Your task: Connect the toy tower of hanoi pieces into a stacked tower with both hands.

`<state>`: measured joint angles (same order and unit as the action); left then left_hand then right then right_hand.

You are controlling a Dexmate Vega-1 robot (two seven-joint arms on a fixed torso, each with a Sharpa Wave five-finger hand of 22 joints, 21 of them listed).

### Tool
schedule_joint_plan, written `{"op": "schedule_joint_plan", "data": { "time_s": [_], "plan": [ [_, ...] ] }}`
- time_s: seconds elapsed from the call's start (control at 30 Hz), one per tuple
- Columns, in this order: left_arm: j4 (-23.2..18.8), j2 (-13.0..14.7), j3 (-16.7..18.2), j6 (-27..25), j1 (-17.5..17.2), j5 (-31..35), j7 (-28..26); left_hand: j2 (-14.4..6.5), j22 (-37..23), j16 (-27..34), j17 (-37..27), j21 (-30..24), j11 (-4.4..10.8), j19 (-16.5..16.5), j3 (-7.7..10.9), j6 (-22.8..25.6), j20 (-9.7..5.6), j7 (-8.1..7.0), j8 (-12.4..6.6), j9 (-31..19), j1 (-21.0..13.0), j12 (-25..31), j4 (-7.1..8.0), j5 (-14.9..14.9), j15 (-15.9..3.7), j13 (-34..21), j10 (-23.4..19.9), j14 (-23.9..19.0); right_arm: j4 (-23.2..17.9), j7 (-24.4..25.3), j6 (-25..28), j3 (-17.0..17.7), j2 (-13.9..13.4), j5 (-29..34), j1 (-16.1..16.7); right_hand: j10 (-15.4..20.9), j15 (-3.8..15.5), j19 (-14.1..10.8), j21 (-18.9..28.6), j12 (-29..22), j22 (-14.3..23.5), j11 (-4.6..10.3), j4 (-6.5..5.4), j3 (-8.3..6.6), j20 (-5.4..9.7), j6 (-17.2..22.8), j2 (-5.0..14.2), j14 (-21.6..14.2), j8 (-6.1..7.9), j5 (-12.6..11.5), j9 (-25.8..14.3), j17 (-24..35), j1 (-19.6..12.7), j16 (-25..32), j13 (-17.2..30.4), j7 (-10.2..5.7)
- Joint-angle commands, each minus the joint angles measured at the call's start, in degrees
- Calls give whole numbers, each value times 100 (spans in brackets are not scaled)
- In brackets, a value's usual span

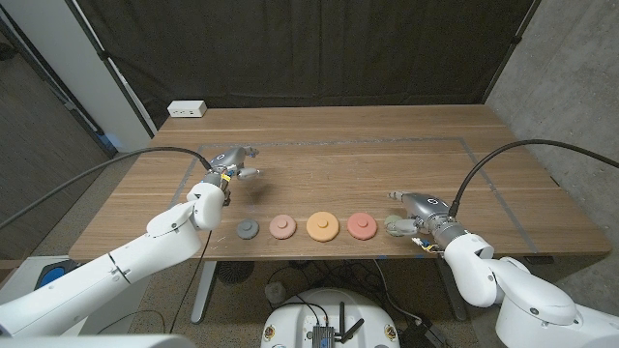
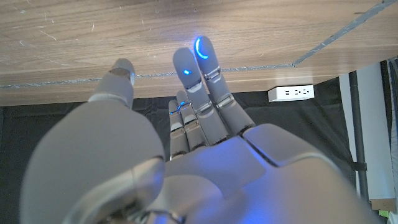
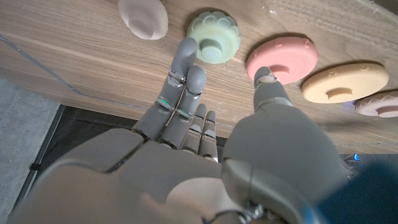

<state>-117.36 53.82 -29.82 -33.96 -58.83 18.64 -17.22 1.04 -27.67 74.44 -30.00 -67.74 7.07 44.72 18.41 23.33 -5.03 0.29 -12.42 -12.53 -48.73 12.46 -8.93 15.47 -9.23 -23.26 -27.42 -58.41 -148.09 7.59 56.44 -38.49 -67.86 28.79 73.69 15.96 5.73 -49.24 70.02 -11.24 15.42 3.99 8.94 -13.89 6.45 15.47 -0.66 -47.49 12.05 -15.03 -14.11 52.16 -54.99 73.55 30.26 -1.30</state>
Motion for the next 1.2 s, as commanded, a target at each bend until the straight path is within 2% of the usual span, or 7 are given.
{"op": "schedule_joint_plan", "data": {
  "time_s": [0.03, 0.5, 1.2],
  "plan": [
    [2, -9, 0, 43, -9, -20, -16, -30, 1, 34, 3, -44, -16, -31, -26, 8, -610, 28, -6, -5, -3, -15, -18, 27, -333, -25, -18, 38, -113, -493, 249, -432, 83, 484, -321, -65, 679, 44, 58, 7, -21, -21, -5, 20, 560, -135, 19, -35, -45, 5, 7, 20, -67, 75, 6, -21],
    [73, 16, 56, 162, -21, -91, -28, -39, 54, 73, 7, -103, -19, -44, -40, 28, -611, 27, -8, -4, 3, -19, -20, 31, -333, -25, -42, 44, -56, -1274, 270, -952, 459, 1370, -720, -100, 679, 114, 198, -10, -113, -33, -21, 74, 559, -135, 26, 44, 10, 20, 13, -96, -56, 80, -35, 19],
    [103, 108, 169, 348, -93, -143, -75, -59, 97, 92, 39, -180, -28, -88, -49, 28, -610, 36, 0, -5, 5, -26, -22, 39, -333, -33, -45, 72, 193, -2423, 181, -1194, 1105, 2519, -830, -107, 679, 185, 360, -25, -230, -57, -27, 123, 556, -131, 55, 60, 28, 6, 41, -188, -52, 154, -80, 52]
  ]
}}
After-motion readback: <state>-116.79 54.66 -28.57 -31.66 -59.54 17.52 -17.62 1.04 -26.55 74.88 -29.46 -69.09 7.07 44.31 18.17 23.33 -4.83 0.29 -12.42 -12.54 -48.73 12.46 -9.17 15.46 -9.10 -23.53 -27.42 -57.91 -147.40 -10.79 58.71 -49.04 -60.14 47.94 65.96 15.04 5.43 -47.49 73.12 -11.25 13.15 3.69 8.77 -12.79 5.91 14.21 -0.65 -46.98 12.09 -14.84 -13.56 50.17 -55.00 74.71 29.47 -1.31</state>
